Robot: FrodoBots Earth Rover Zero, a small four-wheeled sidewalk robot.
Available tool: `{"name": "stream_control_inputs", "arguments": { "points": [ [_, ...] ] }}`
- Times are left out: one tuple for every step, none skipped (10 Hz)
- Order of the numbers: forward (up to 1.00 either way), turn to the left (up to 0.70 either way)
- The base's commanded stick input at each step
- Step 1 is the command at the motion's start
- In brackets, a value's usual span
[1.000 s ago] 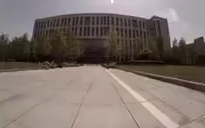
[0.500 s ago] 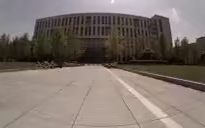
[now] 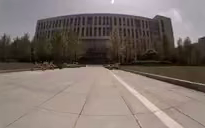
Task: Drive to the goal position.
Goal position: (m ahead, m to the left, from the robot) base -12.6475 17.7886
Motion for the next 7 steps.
{"name": "stream_control_inputs", "arguments": {
  "points": [
    [0.00, 1.00],
    [0.00, 1.00],
    [0.00, 1.00],
    [0.28, 0.53],
    [0.45, 0.57],
    [0.00, 1.00],
    [0.00, 1.00]
  ]
}}
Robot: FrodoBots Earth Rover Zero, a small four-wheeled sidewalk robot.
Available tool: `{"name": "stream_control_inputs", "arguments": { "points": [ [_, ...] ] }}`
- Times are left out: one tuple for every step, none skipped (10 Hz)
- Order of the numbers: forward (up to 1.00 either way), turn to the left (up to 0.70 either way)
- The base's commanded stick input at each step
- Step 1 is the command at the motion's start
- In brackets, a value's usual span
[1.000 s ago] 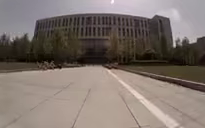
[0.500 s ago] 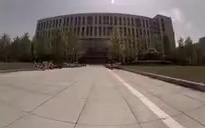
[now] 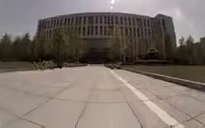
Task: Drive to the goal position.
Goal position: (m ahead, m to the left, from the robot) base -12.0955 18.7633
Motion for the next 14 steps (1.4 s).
{"name": "stream_control_inputs", "arguments": {
  "points": [
    [0.00, 1.00],
    [0.00, 1.00],
    [0.00, 1.00],
    [0.00, 1.00],
    [0.00, 1.00],
    [0.00, 1.00],
    [0.00, 1.00],
    [0.00, 1.00],
    [0.00, 1.00],
    [0.00, 1.00],
    [0.00, 1.00],
    [0.00, 1.00],
    [0.00, 1.00],
    [0.00, 1.00]
  ]
}}
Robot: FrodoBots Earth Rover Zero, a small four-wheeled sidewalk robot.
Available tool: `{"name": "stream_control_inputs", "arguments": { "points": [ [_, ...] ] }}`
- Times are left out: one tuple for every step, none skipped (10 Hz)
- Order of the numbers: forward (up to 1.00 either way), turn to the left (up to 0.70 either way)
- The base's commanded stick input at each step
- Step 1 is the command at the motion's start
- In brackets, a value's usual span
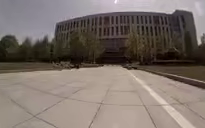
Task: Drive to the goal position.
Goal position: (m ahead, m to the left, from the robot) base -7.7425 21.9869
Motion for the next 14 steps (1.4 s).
{"name": "stream_control_inputs", "arguments": {
  "points": [
    [0.00, 1.00],
    [0.00, 1.00],
    [0.00, 1.00],
    [0.00, 1.00],
    [0.00, 1.00],
    [0.00, 1.00],
    [0.00, 1.00],
    [0.00, 1.00],
    [0.00, 1.00],
    [0.00, 1.00],
    [0.00, 1.00],
    [0.00, 1.00],
    [0.00, 1.00],
    [0.00, 1.00]
  ]
}}
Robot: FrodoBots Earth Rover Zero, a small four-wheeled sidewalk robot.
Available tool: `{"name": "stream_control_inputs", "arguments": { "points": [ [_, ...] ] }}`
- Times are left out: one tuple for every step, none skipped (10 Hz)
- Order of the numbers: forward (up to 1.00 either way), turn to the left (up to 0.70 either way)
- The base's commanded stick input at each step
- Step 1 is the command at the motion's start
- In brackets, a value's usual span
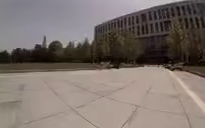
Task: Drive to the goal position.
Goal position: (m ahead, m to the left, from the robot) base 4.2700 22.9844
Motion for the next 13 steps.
{"name": "stream_control_inputs", "arguments": {
  "points": [
    [0.00, 1.00],
    [0.00, 1.00],
    [0.00, 1.00],
    [0.00, 1.00],
    [0.00, 1.00],
    [0.00, 1.00],
    [0.00, 1.00],
    [0.00, 1.00],
    [0.00, 1.00],
    [0.00, 1.00],
    [0.00, 1.00],
    [0.00, 1.00],
    [0.00, 1.00]
  ]
}}
